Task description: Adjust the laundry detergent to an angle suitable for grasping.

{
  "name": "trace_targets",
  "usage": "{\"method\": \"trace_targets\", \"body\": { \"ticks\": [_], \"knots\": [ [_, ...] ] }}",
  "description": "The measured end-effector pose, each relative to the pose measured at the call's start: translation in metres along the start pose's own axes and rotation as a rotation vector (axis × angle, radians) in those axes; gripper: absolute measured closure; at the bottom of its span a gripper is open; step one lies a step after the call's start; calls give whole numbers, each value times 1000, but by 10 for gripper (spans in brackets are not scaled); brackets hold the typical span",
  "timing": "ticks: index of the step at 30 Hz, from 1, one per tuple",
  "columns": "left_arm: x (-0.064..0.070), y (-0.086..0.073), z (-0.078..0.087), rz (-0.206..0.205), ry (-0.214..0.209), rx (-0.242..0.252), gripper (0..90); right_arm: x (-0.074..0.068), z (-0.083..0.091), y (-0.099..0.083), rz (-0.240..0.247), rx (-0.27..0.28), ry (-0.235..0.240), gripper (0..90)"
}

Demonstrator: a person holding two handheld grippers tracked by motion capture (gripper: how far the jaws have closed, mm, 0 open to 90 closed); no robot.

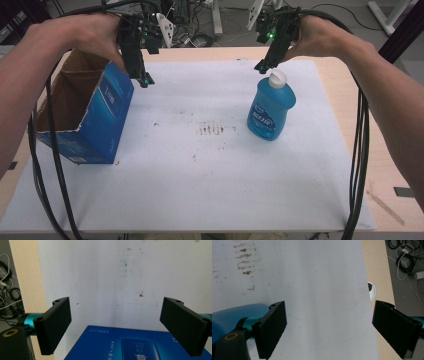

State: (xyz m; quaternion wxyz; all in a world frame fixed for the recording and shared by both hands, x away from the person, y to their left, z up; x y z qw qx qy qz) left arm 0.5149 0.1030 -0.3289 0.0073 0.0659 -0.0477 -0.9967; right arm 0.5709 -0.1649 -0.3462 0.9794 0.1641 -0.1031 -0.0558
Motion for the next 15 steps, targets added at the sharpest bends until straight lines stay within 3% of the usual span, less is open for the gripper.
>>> {"method": "trace_targets", "body": {
  "ticks": [11,15],
  "knots": [
    [-1,0,1,13,1,7,102,0,6,-3,-5,-1,-8,115],
    [5,3,1,13,-6,15,102,1,8,-3,-12,16,2,115]
  ]
}}
Point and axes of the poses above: each handheld gripper's, and its own axes: z roughly backward along the jaws, y roughly out of its top, x roughly to its right, the point moved 6 cm from there along -z, roughly forward along the jaws, and after that the axes turned 1 degree about -z, right-handed, at the moved point
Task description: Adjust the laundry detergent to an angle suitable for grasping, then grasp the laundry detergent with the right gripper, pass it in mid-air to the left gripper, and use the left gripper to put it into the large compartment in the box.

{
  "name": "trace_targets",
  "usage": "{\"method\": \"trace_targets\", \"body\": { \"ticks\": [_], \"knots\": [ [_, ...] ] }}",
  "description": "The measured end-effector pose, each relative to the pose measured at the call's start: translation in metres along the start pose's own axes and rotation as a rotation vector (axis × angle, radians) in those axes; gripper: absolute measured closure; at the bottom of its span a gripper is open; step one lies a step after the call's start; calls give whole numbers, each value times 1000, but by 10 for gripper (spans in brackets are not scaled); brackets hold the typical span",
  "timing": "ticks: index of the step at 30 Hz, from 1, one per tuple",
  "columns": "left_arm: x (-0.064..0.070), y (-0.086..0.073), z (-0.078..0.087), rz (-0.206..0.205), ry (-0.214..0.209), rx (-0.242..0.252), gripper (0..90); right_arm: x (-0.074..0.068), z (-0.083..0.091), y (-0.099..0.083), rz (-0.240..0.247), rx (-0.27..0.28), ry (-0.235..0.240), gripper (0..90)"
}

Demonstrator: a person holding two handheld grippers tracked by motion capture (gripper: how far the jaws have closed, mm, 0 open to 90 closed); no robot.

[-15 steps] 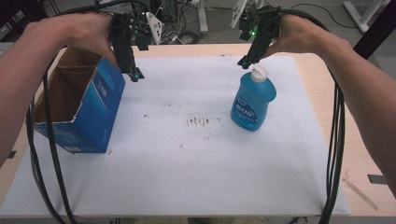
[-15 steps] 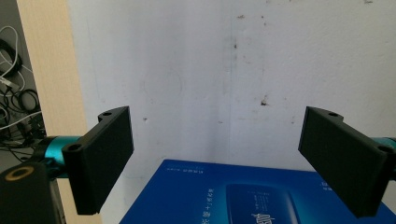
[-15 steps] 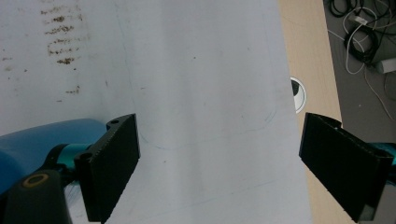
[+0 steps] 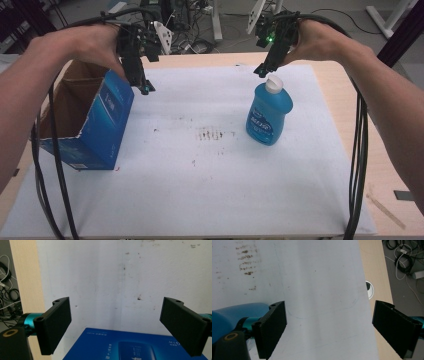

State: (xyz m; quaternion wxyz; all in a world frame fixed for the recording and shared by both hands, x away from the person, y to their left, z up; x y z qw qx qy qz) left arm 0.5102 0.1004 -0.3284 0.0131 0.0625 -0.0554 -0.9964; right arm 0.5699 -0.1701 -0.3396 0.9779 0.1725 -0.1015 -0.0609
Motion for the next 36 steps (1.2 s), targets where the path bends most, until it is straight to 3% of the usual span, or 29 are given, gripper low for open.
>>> {"method": "trace_targets", "body": {
  "ticks": [7,16,25,36],
  "knots": [
    [7,-3,0,17,3,12,102,-3,-1,1,7,-16,2,115],
    [6,-7,1,17,3,34,102,-4,-3,2,3,-27,1,115],
    [8,-6,2,12,9,29,102,-1,3,0,-13,-18,-7,115],
    [6,-5,-7,-1,1,20,102,-2,7,-9,-14,-49,-29,115]
  ]
}}
Point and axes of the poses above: each handheld gripper's, and its own axes: z roughly backward along the jaws, y roughly out of its top, x roughly to its right, the point moved 6 cm from there along -z, roughly forward along the jaws, and after that the axes turned 1 degree about -z, right-handed, at the moved point
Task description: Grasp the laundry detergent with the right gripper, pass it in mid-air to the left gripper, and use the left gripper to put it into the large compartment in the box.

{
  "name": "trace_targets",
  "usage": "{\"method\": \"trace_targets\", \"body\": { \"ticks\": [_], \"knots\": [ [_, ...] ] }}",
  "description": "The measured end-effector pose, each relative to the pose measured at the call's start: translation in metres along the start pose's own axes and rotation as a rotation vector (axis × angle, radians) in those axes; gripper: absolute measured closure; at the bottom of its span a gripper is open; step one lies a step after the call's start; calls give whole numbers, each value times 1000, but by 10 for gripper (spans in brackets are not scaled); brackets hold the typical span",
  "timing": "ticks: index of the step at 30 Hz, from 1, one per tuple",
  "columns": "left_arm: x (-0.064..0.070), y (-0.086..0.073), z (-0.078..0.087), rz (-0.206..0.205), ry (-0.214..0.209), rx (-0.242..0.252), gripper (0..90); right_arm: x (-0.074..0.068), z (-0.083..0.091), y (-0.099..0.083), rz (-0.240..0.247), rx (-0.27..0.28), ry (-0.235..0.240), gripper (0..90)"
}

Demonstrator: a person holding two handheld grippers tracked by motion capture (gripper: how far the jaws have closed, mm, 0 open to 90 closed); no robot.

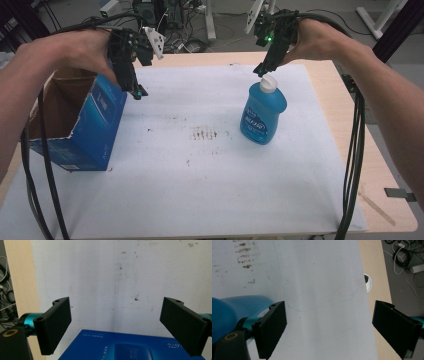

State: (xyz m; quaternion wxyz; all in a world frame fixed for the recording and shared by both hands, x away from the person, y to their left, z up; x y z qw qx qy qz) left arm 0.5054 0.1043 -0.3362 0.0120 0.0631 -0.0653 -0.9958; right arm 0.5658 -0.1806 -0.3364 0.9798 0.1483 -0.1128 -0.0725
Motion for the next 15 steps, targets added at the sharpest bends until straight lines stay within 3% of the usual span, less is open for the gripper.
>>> {"method": "trace_targets", "body": {
  "ticks": [15],
  "knots": [
    [3,-3,7,9,13,13,102,-4,19,-26,-26,-86,-41,115]
  ]
}}
Point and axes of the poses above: each handheld gripper's, and its own axes: z roughly backward along the jaws, y roughly out of its top, x roughly to its right, the point moved 6 cm from there along -z, roughly forward along the jaws, and after that the axes turned 1 degree about -z, right-handed, at the moved point
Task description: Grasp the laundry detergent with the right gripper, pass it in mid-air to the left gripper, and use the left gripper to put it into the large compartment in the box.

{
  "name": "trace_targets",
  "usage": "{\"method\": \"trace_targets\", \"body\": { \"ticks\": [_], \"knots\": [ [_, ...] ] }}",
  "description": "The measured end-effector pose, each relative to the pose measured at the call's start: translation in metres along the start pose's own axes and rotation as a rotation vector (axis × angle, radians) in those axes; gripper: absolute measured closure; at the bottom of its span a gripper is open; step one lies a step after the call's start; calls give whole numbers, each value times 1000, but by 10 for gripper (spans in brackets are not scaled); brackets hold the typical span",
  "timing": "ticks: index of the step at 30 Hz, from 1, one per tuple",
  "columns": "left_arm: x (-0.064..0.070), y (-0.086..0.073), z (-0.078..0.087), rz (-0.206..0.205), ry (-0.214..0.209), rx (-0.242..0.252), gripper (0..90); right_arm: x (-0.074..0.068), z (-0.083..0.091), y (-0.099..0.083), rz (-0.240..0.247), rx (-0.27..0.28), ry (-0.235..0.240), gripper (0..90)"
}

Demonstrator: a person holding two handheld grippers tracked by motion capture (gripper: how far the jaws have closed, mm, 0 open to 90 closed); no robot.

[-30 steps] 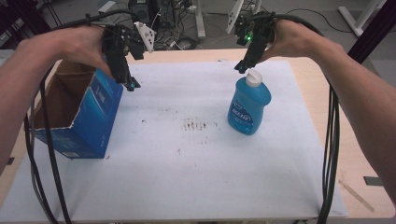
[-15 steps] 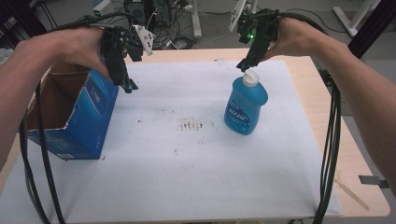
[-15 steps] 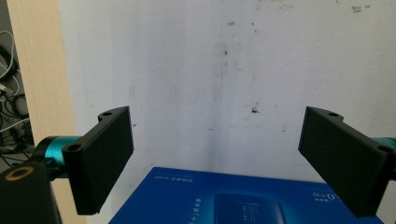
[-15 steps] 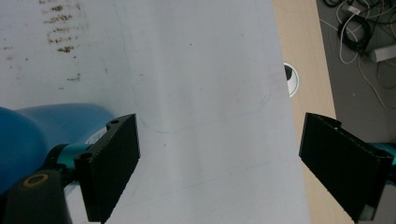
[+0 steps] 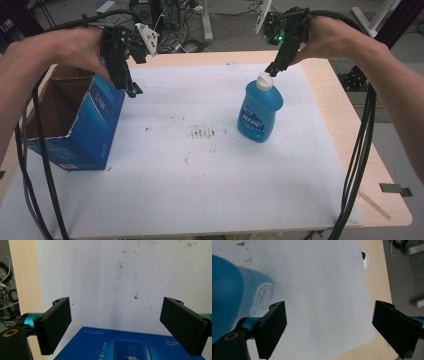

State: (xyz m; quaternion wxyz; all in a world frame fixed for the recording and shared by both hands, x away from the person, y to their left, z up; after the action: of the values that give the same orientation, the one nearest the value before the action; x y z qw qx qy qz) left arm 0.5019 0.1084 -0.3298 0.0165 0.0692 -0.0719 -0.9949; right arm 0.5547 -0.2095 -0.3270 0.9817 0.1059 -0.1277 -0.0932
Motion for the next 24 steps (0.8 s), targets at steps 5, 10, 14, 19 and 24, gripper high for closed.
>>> {"method": "trace_targets", "body": {
  "ticks": [5,10,14,19,24],
  "knots": [
    [1,1,1,-4,-2,1,102,-4,6,-11,-11,-16,-15,115],
    [1,2,1,-5,-4,11,102,-10,12,-23,-21,-32,-17,115],
    [0,2,1,-7,-8,10,102,-17,17,-32,-20,-41,-12,115],
    [-1,1,1,-3,-6,11,102,-28,22,-39,-26,-65,-1,115],
    [0,1,3,-4,-3,16,102,-38,26,-44,-31,-71,5,115]
  ]
}}
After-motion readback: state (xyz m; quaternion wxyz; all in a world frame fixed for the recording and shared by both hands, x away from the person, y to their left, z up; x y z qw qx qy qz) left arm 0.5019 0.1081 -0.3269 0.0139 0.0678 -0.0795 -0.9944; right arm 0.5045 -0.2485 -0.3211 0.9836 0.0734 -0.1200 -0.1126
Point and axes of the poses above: each handheld gripper's, and its own axes: z roughly backward along the jaws, y roughly out of its top, x roughly to its right, the point moved 6 cm from there along -z, roughly forward along the jaws, and after that the axes turned 1 degree about -z, right-handed, at the moved point
